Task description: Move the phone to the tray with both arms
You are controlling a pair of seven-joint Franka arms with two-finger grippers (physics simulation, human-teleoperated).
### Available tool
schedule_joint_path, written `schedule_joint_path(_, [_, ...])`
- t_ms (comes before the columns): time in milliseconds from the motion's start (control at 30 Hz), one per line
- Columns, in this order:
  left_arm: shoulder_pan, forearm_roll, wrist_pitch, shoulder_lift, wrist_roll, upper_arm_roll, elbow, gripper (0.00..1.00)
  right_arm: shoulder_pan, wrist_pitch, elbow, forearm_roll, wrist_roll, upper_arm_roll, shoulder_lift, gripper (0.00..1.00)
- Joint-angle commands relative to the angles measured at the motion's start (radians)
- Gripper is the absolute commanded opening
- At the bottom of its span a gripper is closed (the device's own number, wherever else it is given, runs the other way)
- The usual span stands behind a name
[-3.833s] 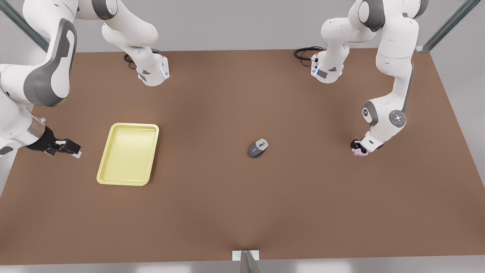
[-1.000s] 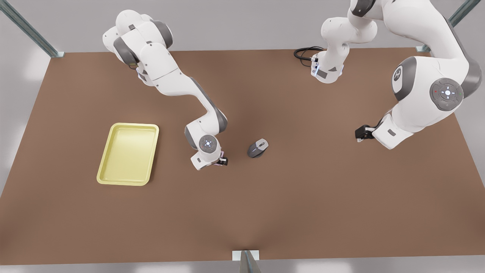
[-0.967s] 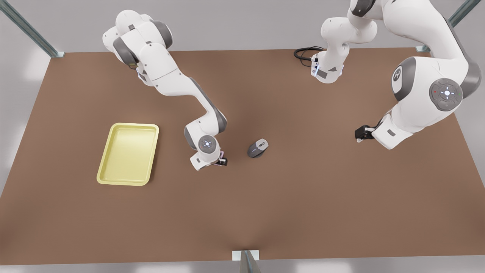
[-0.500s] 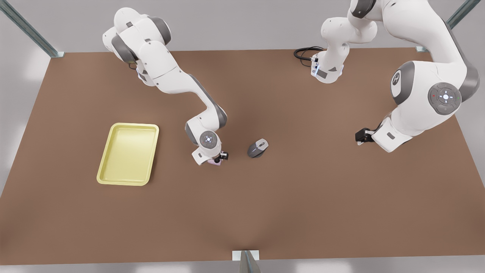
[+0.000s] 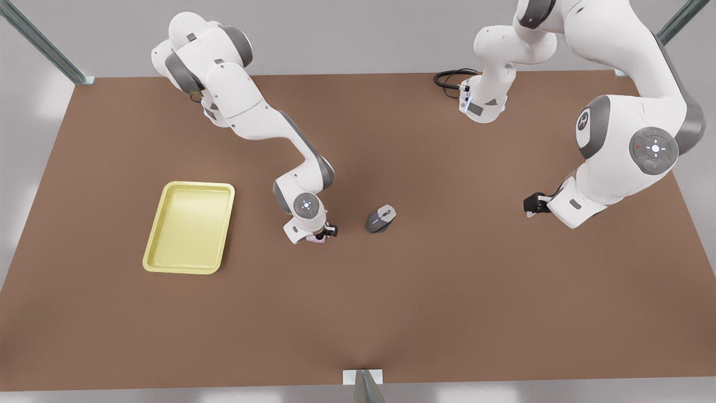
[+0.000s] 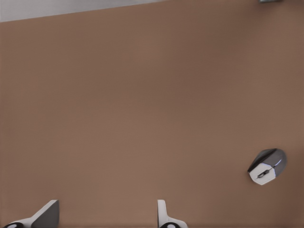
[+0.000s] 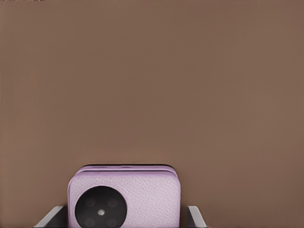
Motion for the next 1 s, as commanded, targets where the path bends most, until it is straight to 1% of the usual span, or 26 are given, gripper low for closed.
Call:
schedule_joint_path(0, [0.001, 0.001, 0.002, -0.001, 0.007, 0.0, 0.0, 1.0, 0.0, 0.008, 0.002, 0.001, -0.008, 0.0, -0.002, 0.9])
schedule_joint_path(33, [0.001, 0.001, 0.002, -0.001, 0.007, 0.0, 0.0, 1.0, 0.0, 0.008, 0.002, 0.002, -0.008, 0.0, -0.002, 0.85])
schedule_joint_path(67, [0.001, 0.001, 0.002, -0.001, 0.007, 0.0, 0.0, 1.0, 0.0, 0.006, 0.002, 0.001, -0.008, -0.001, -0.002, 0.84])
schedule_joint_path(167, [0.001, 0.001, 0.002, -0.001, 0.007, 0.001, 0.0, 1.0, 0.0, 0.008, 0.0, 0.001, -0.01, 0.0, 0.0, 0.84])
schedule_joint_path(200, [0.001, 0.001, 0.005, -0.001, 0.007, 0.0, 0.0, 1.0, 0.0, 0.008, 0.002, 0.0, -0.01, 0.0, 0.0, 0.8])
schedule_joint_path(300, [0.001, 0.001, 0.006, 0.006, 0.007, 0.0, 0.002, 1.0, -0.001, 0.006, 0.003, 0.0, -0.016, 0.0, 0.0, 0.75])
schedule_joint_path(467, [0.001, 0.001, 0.008, 0.006, 0.007, 0.0, 0.002, 1.0, -0.011, -0.026, 0.007, 0.001, -0.048, 0.0, -0.031, 0.74])
schedule_joint_path(533, [-0.001, 0.001, 0.008, 0.006, 0.007, 0.0, 0.002, 1.0, -0.06, -0.113, 0.0, 0.002, -0.125, 0.0, -0.104, 0.74])
schedule_joint_path(600, [-0.001, 0.001, 0.008, 0.006, 0.007, 0.0, 0.002, 1.0, -0.135, -0.133, -0.067, 0.002, -0.241, -0.003, -0.183, 0.74])
schedule_joint_path(667, [-0.001, 0.001, 0.008, 0.006, 0.007, 0.0, 0.002, 1.0, -0.227, -0.146, -0.111, 0.003, -0.395, -0.007, -0.218, 0.74])
schedule_joint_path(767, [-0.001, 0.001, 0.008, 0.006, 0.007, 0.001, 0.004, 1.0, -0.371, -0.135, -0.266, 0.002, -0.625, -0.024, -0.327, 0.74])
schedule_joint_path(800, [-0.001, 0.001, 0.008, 0.008, 0.007, 0.0, 0.002, 1.0, -0.408, -0.135, -0.329, -0.006, -0.727, -0.058, -0.374, 0.74])
schedule_joint_path(833, [-0.001, 0.001, 0.008, 0.008, 0.007, 0.0, 0.004, 1.0, -0.409, -0.132, -0.363, -0.008, -0.823, -0.128, -0.387, 0.74])
schedule_joint_path(867, [-0.001, 0.001, 0.008, 0.008, 0.007, 0.0, 0.004, 1.0, -0.414, -0.129, -0.391, -0.008, -0.89, -0.175, -0.394, 0.74])
schedule_joint_path(967, [-0.001, 0.001, 0.008, 0.008, 0.007, 0.0, 0.002, 1.0, -0.432, -0.126, -0.457, -0.008, -1.059, -0.282, -0.398, 0.74])
